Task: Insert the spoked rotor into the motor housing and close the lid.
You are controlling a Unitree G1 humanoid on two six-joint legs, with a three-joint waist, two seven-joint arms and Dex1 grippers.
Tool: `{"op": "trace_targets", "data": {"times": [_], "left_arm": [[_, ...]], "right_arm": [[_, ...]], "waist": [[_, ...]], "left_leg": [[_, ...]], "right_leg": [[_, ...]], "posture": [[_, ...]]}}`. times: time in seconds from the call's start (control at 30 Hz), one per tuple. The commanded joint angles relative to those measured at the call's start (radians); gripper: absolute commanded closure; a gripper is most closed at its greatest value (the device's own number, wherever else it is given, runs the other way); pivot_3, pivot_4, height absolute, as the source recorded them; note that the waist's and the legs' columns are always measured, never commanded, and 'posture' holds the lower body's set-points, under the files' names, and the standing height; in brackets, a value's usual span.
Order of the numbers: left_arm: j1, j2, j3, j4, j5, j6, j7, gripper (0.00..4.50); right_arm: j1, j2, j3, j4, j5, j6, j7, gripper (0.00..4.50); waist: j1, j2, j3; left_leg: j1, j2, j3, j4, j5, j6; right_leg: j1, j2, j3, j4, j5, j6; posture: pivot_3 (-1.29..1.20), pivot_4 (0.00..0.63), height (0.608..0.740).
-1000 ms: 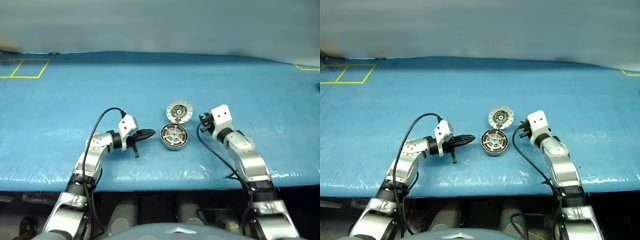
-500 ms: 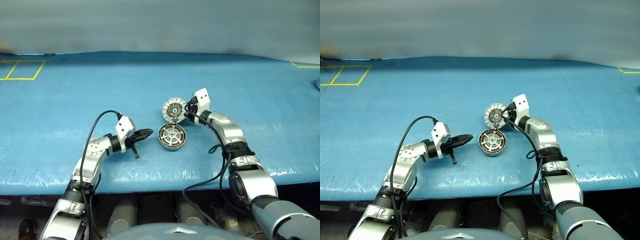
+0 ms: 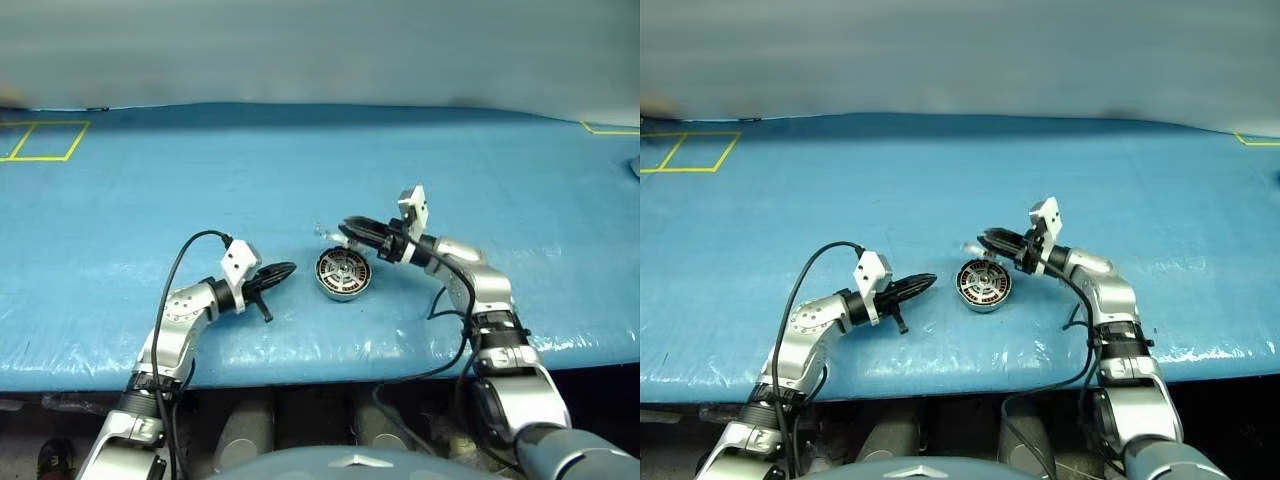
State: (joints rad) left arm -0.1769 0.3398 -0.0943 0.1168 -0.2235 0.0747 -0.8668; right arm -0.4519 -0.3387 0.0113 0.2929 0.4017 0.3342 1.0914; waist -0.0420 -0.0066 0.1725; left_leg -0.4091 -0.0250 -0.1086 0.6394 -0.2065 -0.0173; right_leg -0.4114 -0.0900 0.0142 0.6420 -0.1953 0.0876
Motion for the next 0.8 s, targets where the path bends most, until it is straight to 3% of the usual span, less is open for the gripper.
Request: {"op": "trace_targets", "data": {"times": [0.03, 0.4, 0.67, 0.8], "left_arm": [[-0.007, 0.002, 0.030, -0.010, -0.023, -0.014, 0.015, 4.50], [-0.002, 0.009, 0.023, -0.017, -0.025, -0.007, 0.028, 4.50], [0.004, -0.017, 0.009, -0.025, -0.035, -0.013, 0.035, 4.50], [0.000, -0.022, 0.008, -0.023, -0.033, -0.017, 0.033, 4.50]], "right_arm": [[0.061, -0.024, 0.053, -0.137, -0.018, 0.001, 0.008, 3.26], [0.207, 0.008, 0.105, -0.240, -0.146, -0.151, -0.177, 3.26], [0.188, 0.079, 0.076, -0.297, -0.119, -0.173, -0.298, 3.26], [0.189, 0.063, 0.133, -0.303, -0.184, -0.198, -0.309, 2.36]], "waist": [[0.000, 0.000, 0.000], [0.006, 0.000, 0.000], [0.006, 0.000, 0.000], [0.006, 0.000, 0.000]], "left_leg": [[0.000, 0.000, 0.000, 0.000, 0.000, 0.000], [0.000, 0.000, 0.000, 0.003, 0.000, 0.000], [0.000, 0.000, 0.000, 0.003, 0.000, 0.000], [0.000, 0.000, 0.000, 0.003, 0.000, 0.000]], "right_leg": [[0.000, 0.000, 0.000, 0.000, 0.000, 0.000], [0.001, 0.000, 0.000, 0.000, -0.002, -0.003], [0.001, 0.000, 0.000, 0.001, -0.003, -0.004], [0.001, 0.000, 0.000, 0.000, -0.003, -0.004]], "posture": [[0.00, 0.150, 0.740], [0.00, 0.150, 0.740], [0.00, 0.150, 0.740], [0.00, 0.150, 0.740]]}}
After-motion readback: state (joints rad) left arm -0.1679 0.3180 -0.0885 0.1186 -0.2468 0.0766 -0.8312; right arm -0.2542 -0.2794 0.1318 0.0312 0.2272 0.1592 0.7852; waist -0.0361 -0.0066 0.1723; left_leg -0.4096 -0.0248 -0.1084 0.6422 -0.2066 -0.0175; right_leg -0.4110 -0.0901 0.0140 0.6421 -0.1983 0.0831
